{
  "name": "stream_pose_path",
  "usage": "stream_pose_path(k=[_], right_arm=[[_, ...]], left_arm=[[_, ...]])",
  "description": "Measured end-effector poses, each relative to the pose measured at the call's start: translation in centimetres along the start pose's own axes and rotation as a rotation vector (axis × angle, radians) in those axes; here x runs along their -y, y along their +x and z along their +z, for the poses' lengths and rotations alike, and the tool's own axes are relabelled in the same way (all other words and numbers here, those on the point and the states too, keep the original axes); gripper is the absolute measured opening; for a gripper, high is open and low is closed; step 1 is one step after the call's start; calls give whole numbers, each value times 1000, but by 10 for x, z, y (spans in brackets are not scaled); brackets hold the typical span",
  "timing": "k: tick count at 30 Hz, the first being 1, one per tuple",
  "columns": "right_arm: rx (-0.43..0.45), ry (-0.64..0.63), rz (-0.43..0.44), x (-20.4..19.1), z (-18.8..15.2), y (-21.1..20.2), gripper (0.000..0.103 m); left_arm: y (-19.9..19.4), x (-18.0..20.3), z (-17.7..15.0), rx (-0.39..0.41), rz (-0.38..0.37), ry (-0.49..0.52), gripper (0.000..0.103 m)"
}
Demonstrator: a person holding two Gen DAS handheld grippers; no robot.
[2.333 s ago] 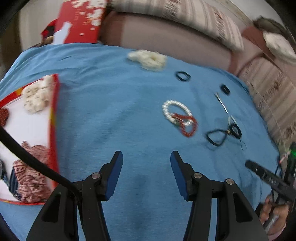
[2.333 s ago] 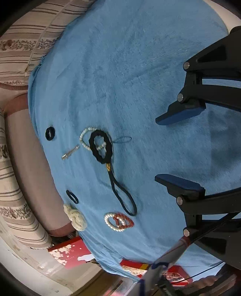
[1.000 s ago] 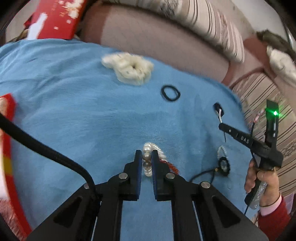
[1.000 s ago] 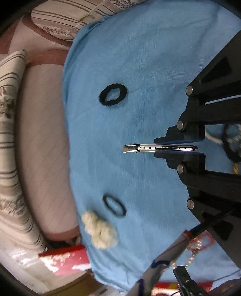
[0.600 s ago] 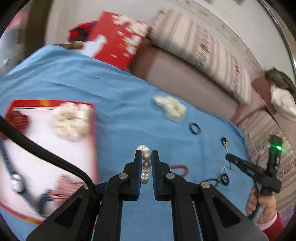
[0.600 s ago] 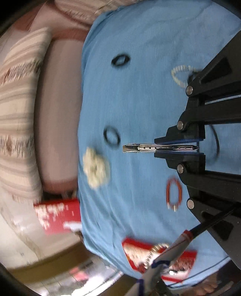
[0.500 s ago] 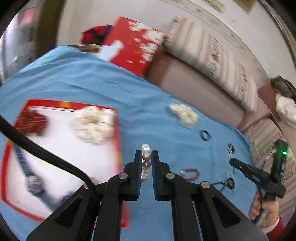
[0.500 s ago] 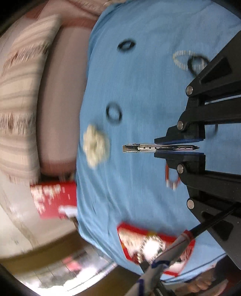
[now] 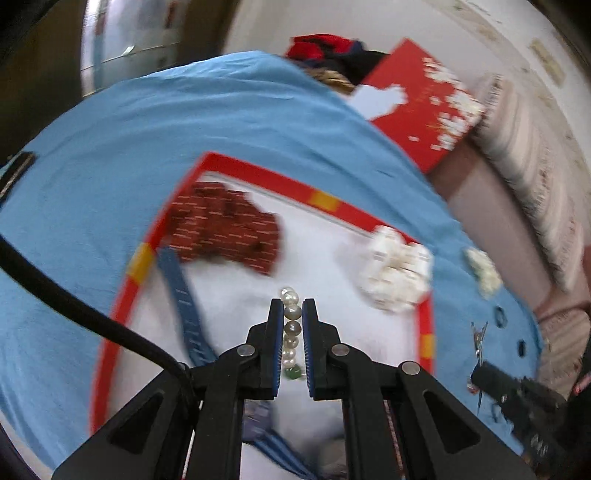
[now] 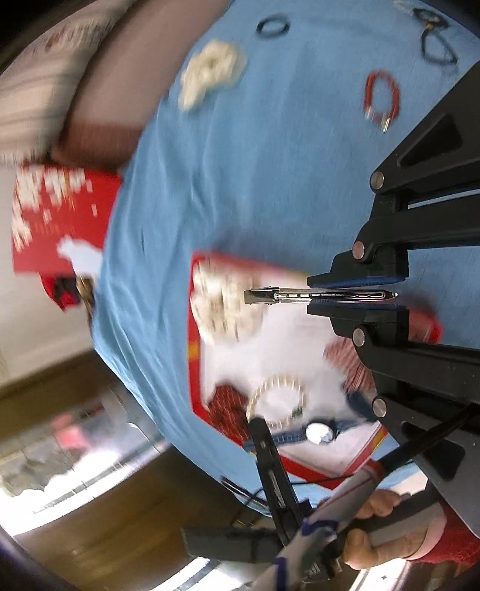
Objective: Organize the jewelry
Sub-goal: 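Carry pearl bracelet and hair clip into the tray and release them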
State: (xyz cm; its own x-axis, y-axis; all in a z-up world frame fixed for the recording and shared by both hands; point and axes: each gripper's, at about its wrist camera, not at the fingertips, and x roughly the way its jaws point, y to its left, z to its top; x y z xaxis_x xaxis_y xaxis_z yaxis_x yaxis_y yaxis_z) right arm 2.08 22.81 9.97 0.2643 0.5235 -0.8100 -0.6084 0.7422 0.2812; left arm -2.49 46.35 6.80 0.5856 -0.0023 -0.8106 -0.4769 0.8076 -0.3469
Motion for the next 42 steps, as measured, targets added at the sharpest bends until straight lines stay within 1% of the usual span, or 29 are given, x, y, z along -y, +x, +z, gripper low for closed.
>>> stream_pose_path(k=[3,5,6,9,13,16,21,25,28,30,34,35,36,39,41,42], right_arm=[[-38,-24,19,-20,6,29,8],[-60,-37,23,-32,12,50,8],[-68,-42,21,-37,14,58,8],[-86,-45,15,-45,19,76,8],[-92,-42,8,-54,28,93,8],[-94,-46,-5,-59,37,104,8],[-88,-28,-7,-59,52,113,8],[-83,8,-2,-57,60,116,9],[-66,11,-9,-57,62,108,14],[-38,9,-18,-53,62,93,22],[5,8,-51,-36,53,59,26],[14,19,-63,-27,48,49,29],[21,32,-72,-19,43,39,31],[58,82,-108,12,16,-1,31],[83,112,-149,32,-5,-27,31],[91,131,-170,45,-18,-41,31]], left_arm=[[2,-13,6,16,52,-16,9],[5,-18,9,26,73,-17,9],[7,-20,11,26,72,-20,9],[12,-24,14,16,44,-39,9],[14,-23,18,18,42,-47,9],[14,-23,18,12,22,-62,10],[2,-28,19,39,-21,-91,10],[-6,-30,20,66,-33,-95,16],[-8,-32,21,70,-35,-107,17],[-10,-32,21,70,-42,-120,17],[-15,-27,20,82,-50,-126,17],[-17,-24,19,85,-51,-121,17],[-19,-21,18,88,-53,-115,17],[-24,-8,13,91,-66,-93,21],[-27,2,7,91,-90,-77,23],[-28,9,4,85,-115,-63,23]])
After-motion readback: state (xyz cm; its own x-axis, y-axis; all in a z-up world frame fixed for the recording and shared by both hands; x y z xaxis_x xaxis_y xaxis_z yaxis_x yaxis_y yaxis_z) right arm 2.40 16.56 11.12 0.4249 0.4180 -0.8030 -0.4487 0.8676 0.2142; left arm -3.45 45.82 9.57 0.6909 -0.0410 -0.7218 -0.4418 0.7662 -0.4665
